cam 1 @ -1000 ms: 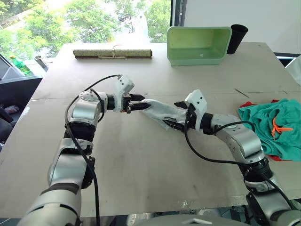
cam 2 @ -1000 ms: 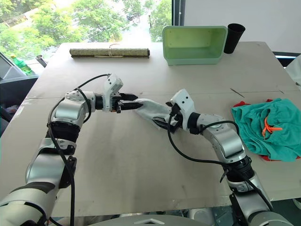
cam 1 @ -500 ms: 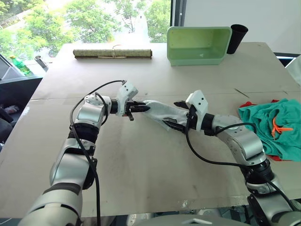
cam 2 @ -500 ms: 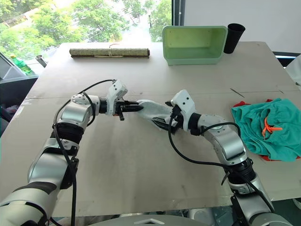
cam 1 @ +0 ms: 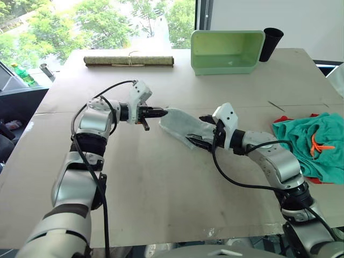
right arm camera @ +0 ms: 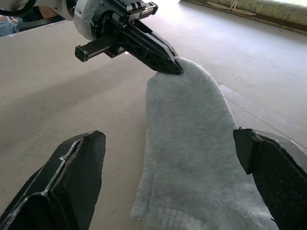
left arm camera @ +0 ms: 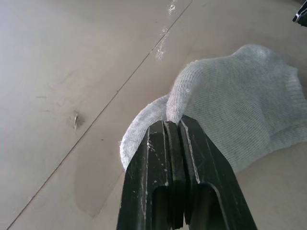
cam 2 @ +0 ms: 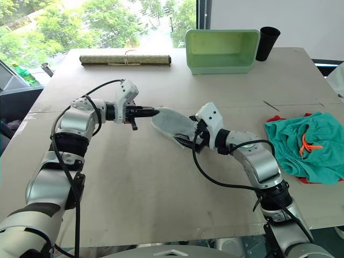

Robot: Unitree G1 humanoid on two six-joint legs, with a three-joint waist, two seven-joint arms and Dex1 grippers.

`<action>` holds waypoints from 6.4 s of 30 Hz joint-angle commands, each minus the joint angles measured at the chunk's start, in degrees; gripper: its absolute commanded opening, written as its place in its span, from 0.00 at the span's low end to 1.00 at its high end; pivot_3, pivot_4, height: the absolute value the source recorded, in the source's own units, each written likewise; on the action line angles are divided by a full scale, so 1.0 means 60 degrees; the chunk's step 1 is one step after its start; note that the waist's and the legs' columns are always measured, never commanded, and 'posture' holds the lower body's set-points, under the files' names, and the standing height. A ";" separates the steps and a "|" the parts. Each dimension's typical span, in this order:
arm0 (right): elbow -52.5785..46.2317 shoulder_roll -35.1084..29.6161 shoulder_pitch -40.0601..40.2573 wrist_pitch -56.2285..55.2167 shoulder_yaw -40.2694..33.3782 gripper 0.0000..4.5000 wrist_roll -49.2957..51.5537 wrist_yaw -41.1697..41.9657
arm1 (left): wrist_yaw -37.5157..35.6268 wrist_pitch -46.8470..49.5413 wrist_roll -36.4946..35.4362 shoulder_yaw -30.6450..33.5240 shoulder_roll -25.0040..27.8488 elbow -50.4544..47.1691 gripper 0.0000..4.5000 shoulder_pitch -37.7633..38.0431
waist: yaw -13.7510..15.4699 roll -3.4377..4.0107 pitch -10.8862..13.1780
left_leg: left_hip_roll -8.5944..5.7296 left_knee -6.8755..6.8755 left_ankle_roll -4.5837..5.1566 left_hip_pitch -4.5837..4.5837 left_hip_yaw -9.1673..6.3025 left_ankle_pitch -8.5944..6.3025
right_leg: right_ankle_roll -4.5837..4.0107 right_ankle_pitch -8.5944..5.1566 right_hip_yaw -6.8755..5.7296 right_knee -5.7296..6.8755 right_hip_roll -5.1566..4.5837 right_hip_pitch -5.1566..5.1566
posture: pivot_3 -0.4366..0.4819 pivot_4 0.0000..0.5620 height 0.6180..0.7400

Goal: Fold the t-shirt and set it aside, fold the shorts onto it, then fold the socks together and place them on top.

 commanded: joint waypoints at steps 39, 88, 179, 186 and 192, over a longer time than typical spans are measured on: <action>0.0286 0.0305 0.0603 0.2242 -0.1948 1.00 0.1151 -0.1483 | 0.0087 -0.1717 0.1251 -0.0274 -0.0511 0.2743 0.03 -0.1050 | 0.0017 -0.0004 -0.0001 | 0.0005 -0.0001 0.0001 -0.0005 0.0013 0.0000 | -0.0001 0.0000 0.0007 0.0006 -0.0001 -0.0014 | 0.48 0.27 1.00; 0.0305 -0.0608 0.0389 -0.0602 0.1301 0.45 -0.1861 -0.0120 | 0.0028 -0.1642 0.1159 -0.0184 -0.0594 0.2492 0.00 -0.0792 | 0.0001 -0.0008 -0.0002 | 0.0005 0.0006 0.0001 -0.0004 0.0022 0.0000 | 0.0001 0.0000 0.0014 0.0012 0.0003 -0.0018 | 0.48 0.27 1.00; 0.2128 0.0886 0.0082 -0.0529 0.1334 1.00 -0.1393 0.0021 | -0.0012 0.2881 0.0441 0.0315 -0.1572 0.3817 1.00 -0.1688 | -0.0034 -0.0046 -0.0054 | 0.0007 0.0024 -0.0002 0.0013 0.0023 0.0000 | 0.0001 -0.0001 0.0024 0.0029 0.0011 -0.0011 | 0.48 0.27 1.00; 0.2089 0.0908 0.0088 -0.0502 0.1321 1.00 -0.1412 -0.0008 | -0.1371 0.4535 -0.0326 0.0690 -0.1575 0.3595 1.00 -0.1989 | -0.0040 -0.0044 -0.0064 | 0.0007 0.0023 -0.0002 0.0010 0.0023 -0.0001 | 0.0000 -0.0001 0.0026 0.0029 0.0010 -0.0013 | 0.48 0.27 1.00; 0.2119 0.0914 0.0111 -0.0538 0.1328 1.00 -0.1429 -0.0009 | -0.1387 0.5436 -0.0874 0.1223 -0.1364 0.3467 1.00 -0.2278 | -0.0055 -0.0045 -0.0062 | 0.0007 0.0023 -0.0002 0.0005 0.0021 0.0000 | 0.0000 -0.0001 0.0026 0.0030 0.0009 -0.0014 | 0.48 0.27 1.00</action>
